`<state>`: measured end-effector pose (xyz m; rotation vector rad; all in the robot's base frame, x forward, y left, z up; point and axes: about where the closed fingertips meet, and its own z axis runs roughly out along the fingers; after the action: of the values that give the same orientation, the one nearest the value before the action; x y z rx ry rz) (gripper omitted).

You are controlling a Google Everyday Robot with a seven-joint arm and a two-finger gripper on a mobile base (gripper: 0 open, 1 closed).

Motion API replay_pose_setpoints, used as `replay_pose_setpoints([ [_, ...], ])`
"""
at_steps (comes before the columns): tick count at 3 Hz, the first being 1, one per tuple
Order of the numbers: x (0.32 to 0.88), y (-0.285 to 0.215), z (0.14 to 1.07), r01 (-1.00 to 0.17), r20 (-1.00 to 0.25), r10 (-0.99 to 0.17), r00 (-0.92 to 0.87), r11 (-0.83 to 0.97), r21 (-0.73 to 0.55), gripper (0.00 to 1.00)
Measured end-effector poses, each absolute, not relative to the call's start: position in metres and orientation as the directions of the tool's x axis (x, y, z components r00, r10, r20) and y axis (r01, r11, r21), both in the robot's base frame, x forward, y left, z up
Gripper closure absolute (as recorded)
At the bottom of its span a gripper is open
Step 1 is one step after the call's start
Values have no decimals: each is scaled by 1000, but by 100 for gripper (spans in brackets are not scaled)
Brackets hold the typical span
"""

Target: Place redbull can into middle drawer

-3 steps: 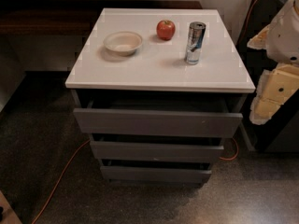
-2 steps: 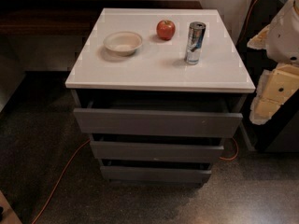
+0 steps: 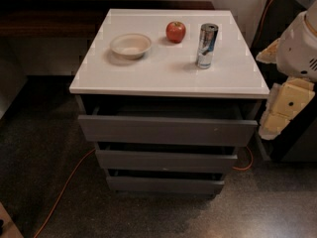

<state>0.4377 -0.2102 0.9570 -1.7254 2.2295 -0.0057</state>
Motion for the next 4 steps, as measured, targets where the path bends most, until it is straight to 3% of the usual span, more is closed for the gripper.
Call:
replay_pose_setpoints([
  [2, 427, -202, 909, -951, -304, -928, -214, 269, -152, 0],
  [4, 431, -195, 854, -947, -361, -914, -184, 263, -184, 0],
])
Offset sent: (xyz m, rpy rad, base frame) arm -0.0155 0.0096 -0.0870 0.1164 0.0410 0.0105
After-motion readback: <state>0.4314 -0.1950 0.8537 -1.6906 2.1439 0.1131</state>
